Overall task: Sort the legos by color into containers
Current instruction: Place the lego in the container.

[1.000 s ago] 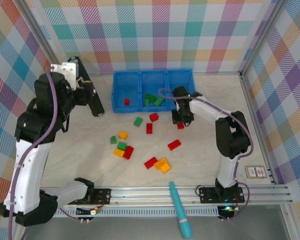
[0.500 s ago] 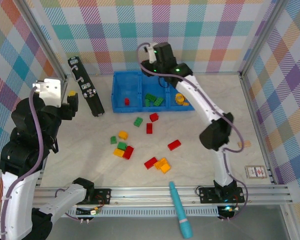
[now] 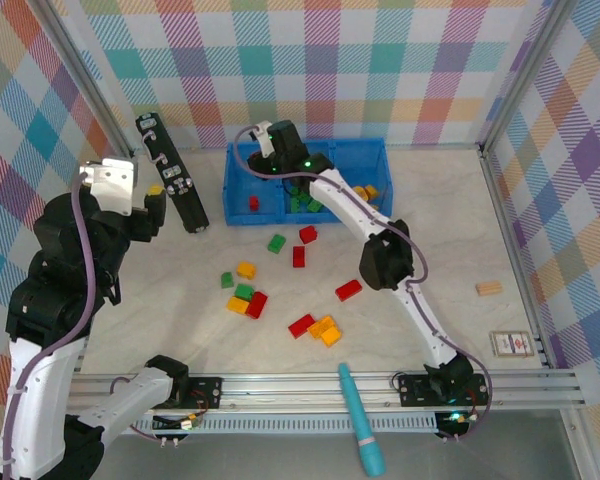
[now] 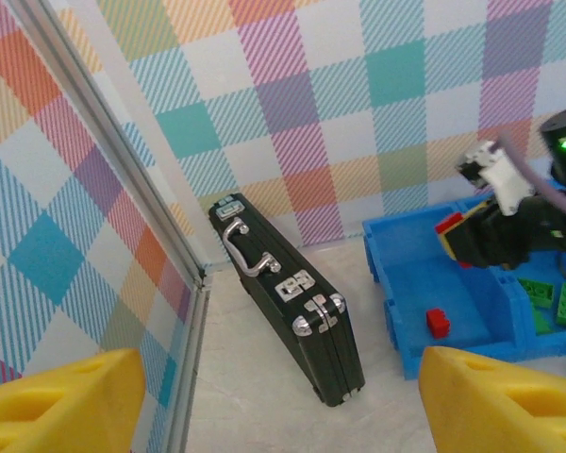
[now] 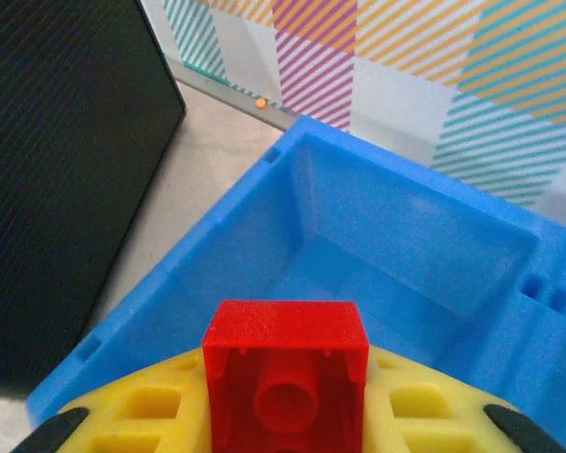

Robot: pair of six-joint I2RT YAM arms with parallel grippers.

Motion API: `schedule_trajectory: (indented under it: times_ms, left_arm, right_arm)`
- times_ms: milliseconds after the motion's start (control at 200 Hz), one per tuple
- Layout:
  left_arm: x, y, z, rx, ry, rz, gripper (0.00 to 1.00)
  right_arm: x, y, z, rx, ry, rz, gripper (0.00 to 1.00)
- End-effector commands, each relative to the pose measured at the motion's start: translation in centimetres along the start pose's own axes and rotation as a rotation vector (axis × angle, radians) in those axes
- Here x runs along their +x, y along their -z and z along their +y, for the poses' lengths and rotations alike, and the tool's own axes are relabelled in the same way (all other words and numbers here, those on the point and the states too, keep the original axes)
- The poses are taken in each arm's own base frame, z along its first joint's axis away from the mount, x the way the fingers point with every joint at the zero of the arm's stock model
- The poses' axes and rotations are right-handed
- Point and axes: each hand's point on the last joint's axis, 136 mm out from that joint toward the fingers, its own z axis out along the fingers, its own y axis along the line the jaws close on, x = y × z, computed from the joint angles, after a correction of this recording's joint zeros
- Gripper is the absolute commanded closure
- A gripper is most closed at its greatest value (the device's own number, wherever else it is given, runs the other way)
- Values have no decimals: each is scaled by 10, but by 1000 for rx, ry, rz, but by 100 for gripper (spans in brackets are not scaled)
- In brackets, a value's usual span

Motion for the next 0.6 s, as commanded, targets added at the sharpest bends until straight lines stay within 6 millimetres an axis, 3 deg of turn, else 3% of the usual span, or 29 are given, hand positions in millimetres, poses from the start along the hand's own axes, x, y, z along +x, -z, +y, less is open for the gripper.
schedule_trajectory:
  times_ms: [0,275,595]
  left_arm:
    - [-3,0,-7,22,-37,-17,24]
    - [-8,-1,-23,68,-104,-28,24]
    - [-6,3,-25,75,-123,-30,24]
  right_arm:
    - [-22,-7,17,5,26,-107,71]
    - [27,-39,26,77,150,-23,70]
    - [78,-53,41,71,329,119,68]
